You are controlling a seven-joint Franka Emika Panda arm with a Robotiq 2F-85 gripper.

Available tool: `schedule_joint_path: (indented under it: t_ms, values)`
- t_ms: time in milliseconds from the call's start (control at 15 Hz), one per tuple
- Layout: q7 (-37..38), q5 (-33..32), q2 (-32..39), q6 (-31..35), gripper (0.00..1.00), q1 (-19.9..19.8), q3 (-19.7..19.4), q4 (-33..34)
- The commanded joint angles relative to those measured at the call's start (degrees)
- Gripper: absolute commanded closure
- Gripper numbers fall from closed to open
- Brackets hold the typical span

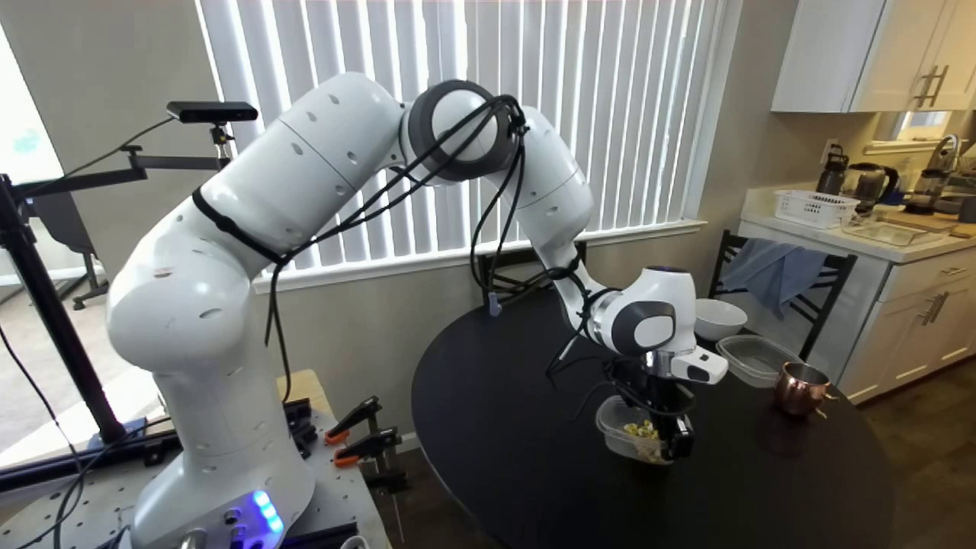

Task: Pour the contents in the clear bowl onto the table.

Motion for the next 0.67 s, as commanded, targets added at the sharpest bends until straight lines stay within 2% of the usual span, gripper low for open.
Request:
schedule_joint_path:
  t_ms: [0, 200, 400, 600]
  values:
    - [0.88, -1.51, -3.13, 5.89, 1.00, 2.55, -2.45, -4.42]
    - [3.49, -5.32, -2.83, 7.30, 0.99, 8.17, -8.38, -6.00]
    - [9.39, -10.92, -1.97, 10.92, 0.99, 16.91, -17.12, -8.38]
    - [15.25, -14.10, -1.42, 16.06, 0.99, 27.35, -26.02, -11.97]
